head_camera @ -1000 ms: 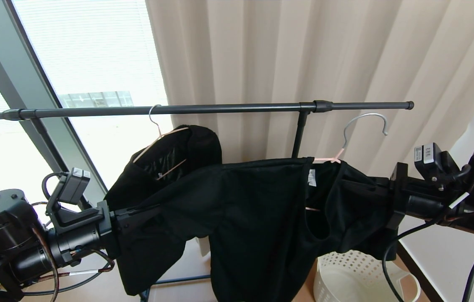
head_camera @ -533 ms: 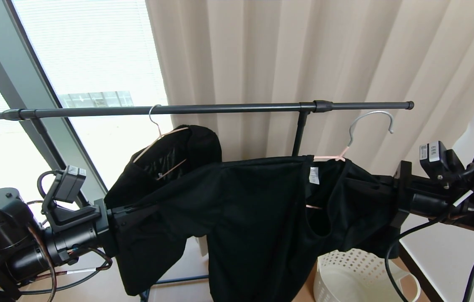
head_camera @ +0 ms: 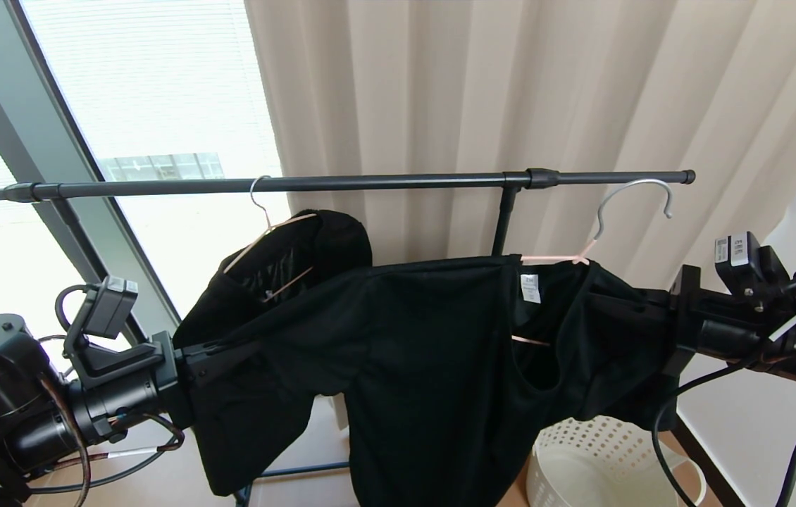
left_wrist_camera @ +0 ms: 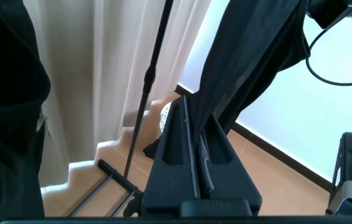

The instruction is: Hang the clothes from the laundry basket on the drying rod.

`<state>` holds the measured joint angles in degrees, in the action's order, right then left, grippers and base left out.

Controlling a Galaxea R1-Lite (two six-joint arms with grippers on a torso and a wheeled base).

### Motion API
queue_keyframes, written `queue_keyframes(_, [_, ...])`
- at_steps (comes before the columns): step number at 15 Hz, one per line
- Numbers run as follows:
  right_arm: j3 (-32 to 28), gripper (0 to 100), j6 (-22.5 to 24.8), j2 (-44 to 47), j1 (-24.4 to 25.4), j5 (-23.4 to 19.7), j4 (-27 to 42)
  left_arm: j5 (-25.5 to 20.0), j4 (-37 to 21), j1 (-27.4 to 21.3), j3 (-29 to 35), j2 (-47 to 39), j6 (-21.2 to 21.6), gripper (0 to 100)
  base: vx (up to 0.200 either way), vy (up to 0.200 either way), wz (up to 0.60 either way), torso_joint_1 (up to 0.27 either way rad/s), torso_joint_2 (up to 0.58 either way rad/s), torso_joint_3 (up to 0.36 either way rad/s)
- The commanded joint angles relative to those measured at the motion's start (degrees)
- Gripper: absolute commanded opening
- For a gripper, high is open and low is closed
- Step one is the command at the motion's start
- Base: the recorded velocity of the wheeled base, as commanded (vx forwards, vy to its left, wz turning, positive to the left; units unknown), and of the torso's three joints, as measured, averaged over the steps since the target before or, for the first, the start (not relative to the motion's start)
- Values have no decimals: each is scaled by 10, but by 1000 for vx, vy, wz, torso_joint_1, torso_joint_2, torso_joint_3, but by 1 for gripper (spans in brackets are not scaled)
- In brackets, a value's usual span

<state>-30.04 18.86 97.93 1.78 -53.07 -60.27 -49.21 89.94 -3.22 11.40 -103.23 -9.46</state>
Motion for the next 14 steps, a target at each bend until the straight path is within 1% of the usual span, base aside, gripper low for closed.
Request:
queue_keyframes(1, [-1,0,0,1,-2,-1,0,0,1,6,0,6,0,0,0,0,0,0,0,0])
queue_keyframes(6, [-3,0,-1,-1,-14,-16,0,-1,1,9,0,9,0,0,0,0,0,0,0,0])
queue_keyframes(8, [-6,0,-1,1,-20,-32,0,0,1,9,0,9,0,0,0,0,0,0,0,0])
queue_keyframes(14, [-10,0,-1,2,-36,-54,0,-1,1,10,1,8,0,0,0,0,0,0,0,0])
